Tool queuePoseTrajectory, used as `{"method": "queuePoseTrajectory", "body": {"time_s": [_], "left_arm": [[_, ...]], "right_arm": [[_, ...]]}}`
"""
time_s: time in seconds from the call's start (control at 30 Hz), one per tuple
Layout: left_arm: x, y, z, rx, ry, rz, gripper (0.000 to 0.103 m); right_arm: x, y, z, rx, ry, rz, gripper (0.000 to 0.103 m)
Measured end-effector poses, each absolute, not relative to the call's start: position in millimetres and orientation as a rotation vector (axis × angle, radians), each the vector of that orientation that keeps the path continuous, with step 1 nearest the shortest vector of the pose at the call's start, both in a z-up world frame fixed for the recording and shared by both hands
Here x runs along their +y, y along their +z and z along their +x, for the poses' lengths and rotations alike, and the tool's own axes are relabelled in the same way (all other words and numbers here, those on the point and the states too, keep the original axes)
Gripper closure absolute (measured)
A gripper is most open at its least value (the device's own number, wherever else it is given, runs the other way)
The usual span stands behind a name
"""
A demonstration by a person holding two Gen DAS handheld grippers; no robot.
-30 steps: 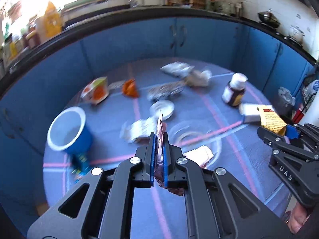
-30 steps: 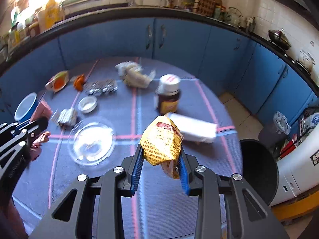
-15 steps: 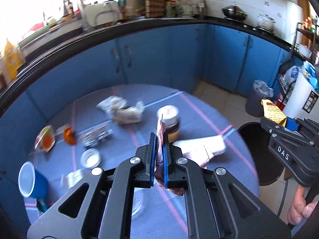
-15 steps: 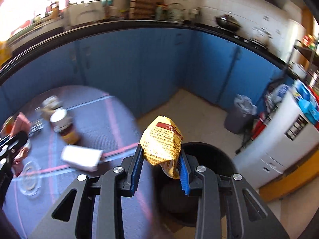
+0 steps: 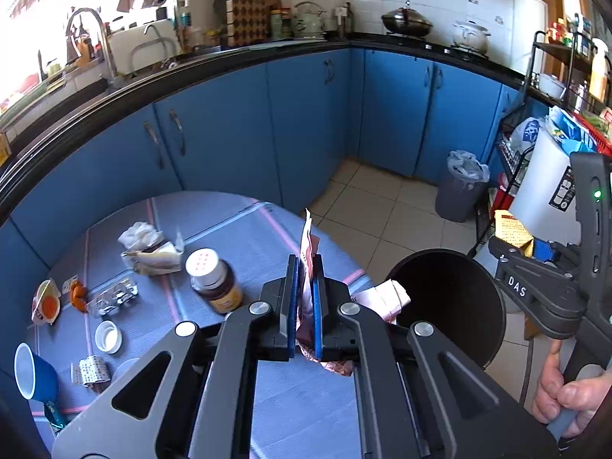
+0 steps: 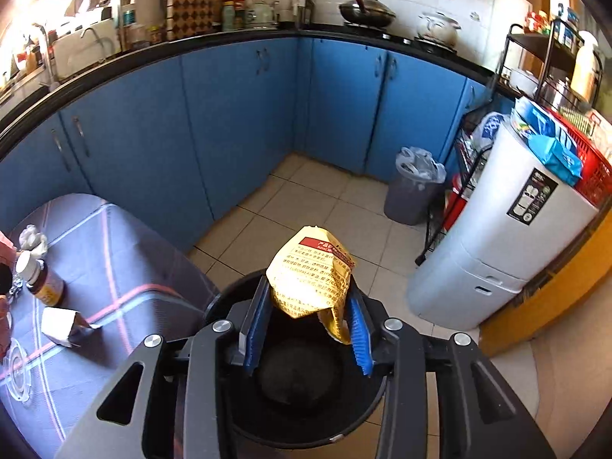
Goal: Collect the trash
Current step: 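Carry both wrappers over the black bin and open both tools to drop them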
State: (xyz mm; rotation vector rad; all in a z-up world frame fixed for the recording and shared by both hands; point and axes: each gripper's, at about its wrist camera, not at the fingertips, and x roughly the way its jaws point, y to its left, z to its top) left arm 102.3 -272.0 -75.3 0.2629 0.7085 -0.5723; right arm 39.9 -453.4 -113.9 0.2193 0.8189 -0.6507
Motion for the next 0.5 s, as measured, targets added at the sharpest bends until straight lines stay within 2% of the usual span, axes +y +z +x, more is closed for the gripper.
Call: {"method": "queuePoseTrajectory", "body": {"time_s": [0.07,0.2,0.27,0.5], "left_arm": [[-278,-75,100,0.713,-0.578,0.269,0.096],[-290,-75,94,0.711,-0.594,0.286,0.096],[-296,-75,91,0.711,-0.602,0.291,0.096],[-315,-75,85,0.714,-0.629,0.309,0.096]], "right_arm": [[-460,-117,38,0.826,-0.654,0.235,0.06],[-470,-118,29,0.809,-0.685,0.245,0.041],[-475,-118,24,0.796,-0.69,0.248,0.035],[-487,-117,12,0.787,-0.731,0.234,0.033]]}}
